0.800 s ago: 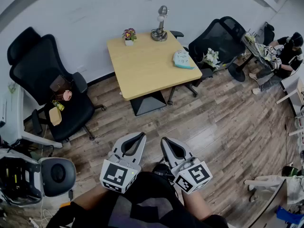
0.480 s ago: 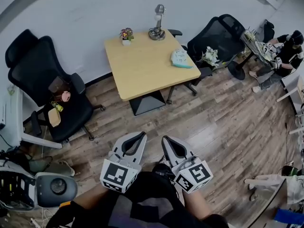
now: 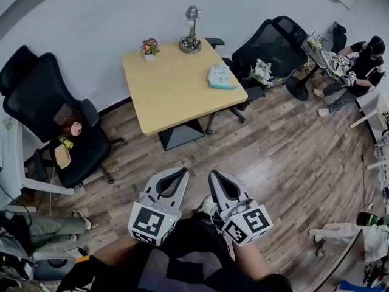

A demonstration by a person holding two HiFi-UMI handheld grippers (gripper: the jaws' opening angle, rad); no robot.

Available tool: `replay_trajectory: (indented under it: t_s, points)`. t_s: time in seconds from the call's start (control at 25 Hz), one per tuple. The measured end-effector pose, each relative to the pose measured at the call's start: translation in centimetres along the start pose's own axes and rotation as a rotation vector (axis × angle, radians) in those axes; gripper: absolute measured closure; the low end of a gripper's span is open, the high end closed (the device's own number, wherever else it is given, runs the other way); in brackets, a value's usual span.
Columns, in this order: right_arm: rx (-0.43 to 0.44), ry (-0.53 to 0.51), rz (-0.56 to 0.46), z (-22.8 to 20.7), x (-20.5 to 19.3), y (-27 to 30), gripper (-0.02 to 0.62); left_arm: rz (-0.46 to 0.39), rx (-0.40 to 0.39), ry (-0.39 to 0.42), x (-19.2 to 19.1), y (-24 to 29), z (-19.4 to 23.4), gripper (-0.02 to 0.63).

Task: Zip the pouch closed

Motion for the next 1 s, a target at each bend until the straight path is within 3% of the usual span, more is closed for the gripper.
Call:
replay_trajectory:
  t_s: [0.56,1.0]
  points:
    - [-0.065,-0.003,-0.017,-10.8,3.3,-3.9,0.579,0.005,-0.061,0.041,3.0,10.7,-6.4,0.592]
    - [-0.052,-0.011,-0.021,-18.1,4.5,-8.8,0.578,0.010,-0.056,0.071,4.0,16.6,-13.0,0.592]
Point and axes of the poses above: the fingertips, and each gripper's own axes: y forward along the fingers, z to its left, x out of its top, the point moved 4 cm from there along -y, backward along the fingers, and after that the axes turned 11 degrees about x, right-handed, at the moved point
